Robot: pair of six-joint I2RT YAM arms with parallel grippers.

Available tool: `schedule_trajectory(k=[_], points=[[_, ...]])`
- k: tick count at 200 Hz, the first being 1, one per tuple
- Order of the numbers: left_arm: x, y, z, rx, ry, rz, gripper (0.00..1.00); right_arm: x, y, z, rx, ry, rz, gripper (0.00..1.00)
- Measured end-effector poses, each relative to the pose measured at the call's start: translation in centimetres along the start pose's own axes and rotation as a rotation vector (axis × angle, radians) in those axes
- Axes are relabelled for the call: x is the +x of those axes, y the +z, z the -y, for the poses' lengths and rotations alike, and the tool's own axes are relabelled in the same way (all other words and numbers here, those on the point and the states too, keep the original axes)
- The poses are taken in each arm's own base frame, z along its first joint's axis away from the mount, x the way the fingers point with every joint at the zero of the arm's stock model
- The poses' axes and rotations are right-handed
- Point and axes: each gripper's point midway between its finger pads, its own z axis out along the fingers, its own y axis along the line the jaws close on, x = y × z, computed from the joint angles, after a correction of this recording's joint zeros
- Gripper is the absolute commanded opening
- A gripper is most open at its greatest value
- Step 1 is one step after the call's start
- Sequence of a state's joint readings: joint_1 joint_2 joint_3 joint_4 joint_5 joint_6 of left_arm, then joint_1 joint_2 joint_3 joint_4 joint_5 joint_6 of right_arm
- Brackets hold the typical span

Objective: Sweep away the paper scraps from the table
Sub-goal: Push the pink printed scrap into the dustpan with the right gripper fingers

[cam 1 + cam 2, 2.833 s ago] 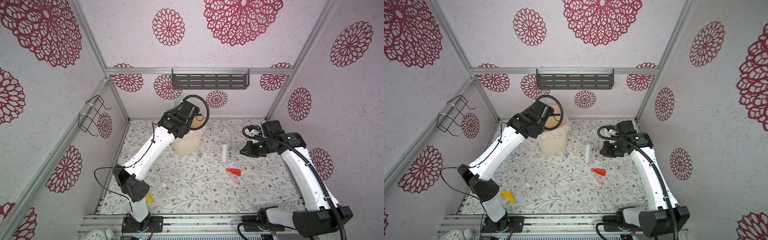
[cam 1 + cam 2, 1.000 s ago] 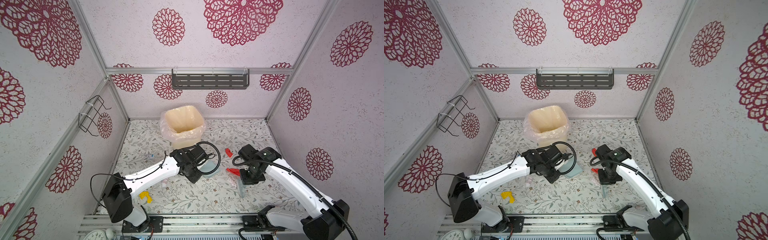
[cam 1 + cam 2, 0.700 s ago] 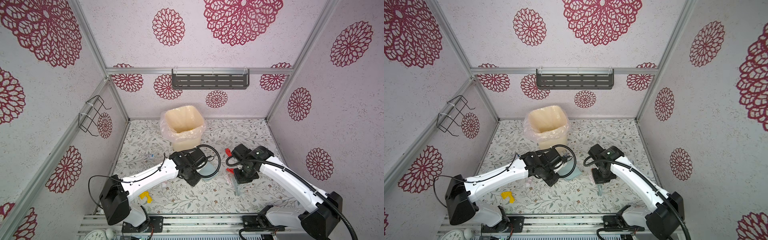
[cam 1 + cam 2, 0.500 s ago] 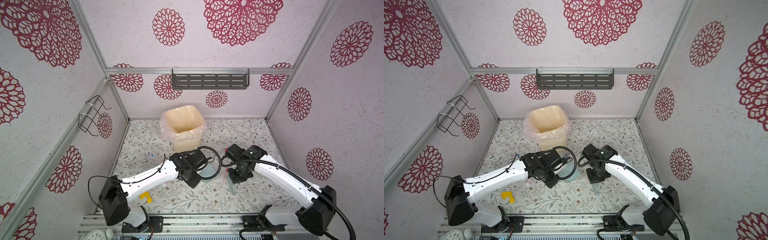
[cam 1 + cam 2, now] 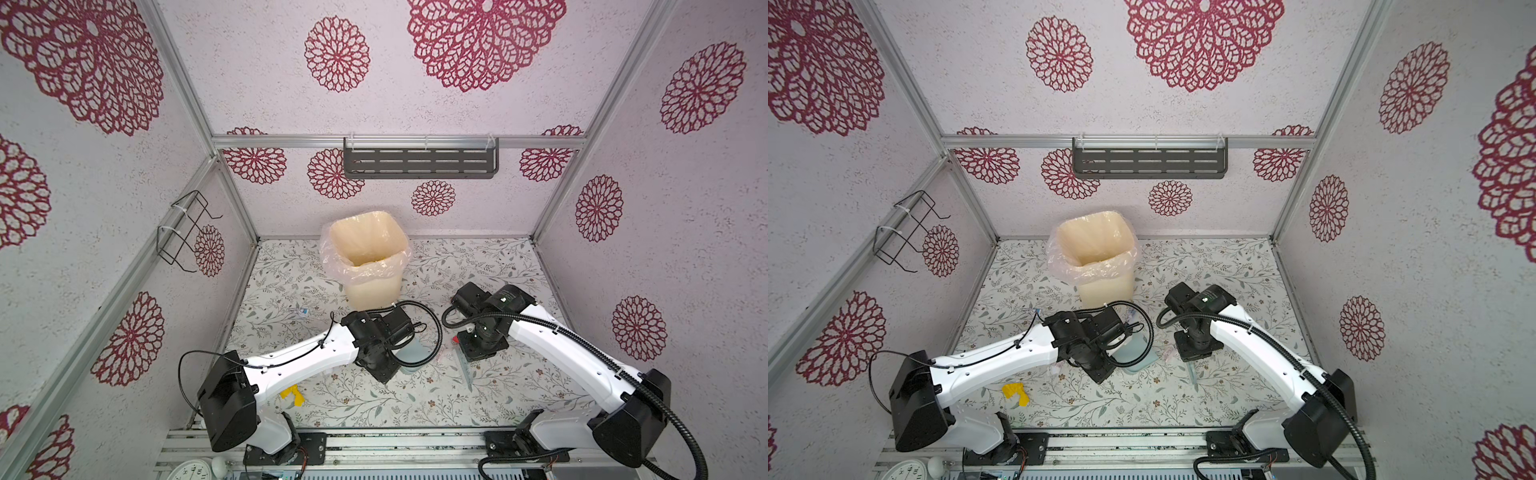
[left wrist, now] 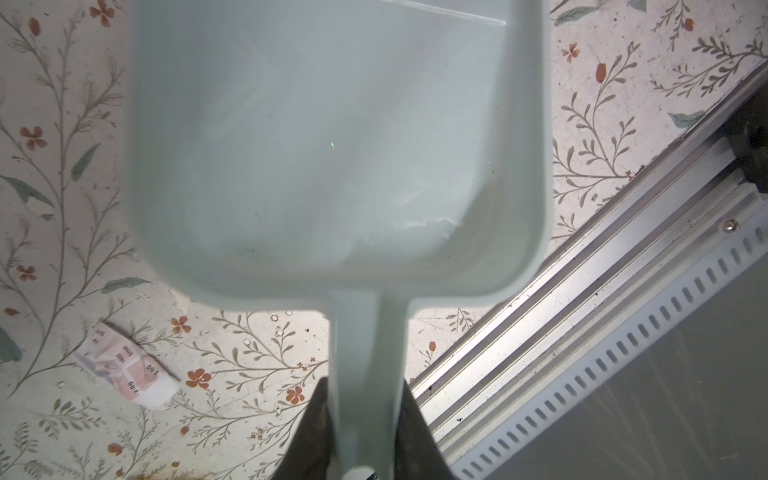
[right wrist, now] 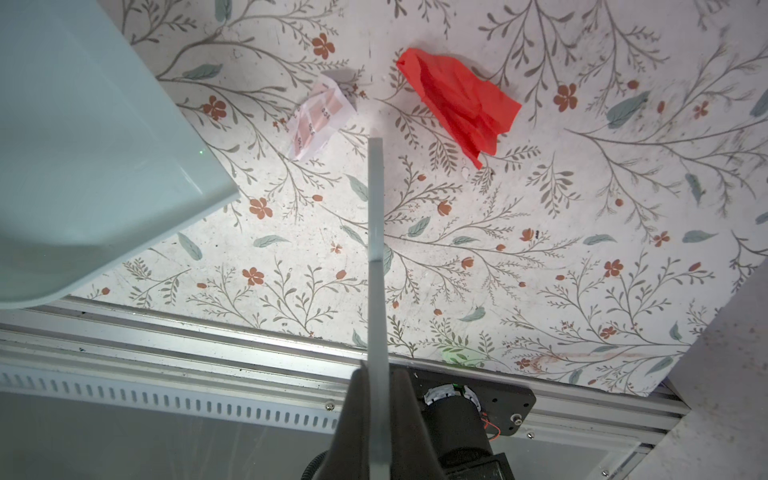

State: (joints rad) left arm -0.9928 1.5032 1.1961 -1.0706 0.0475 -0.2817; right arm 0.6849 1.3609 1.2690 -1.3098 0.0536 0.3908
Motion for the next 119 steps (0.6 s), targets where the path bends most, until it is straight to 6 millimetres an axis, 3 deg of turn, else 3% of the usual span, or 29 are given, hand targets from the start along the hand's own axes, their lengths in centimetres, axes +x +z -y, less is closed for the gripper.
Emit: schedule_trajectory(k=[84,119], points=[[1.6,1.9,1.2,0.019,0.029,-0.084,0.00,-4.0,0.7,-1.3,-0.004,-0.059,0.009,0.00],[2.6,3.1,1.0,0.019,0.020,-0.119,0.00,-4.7,0.8,-1.6,-0.008,-0.074,0.014,0.00]])
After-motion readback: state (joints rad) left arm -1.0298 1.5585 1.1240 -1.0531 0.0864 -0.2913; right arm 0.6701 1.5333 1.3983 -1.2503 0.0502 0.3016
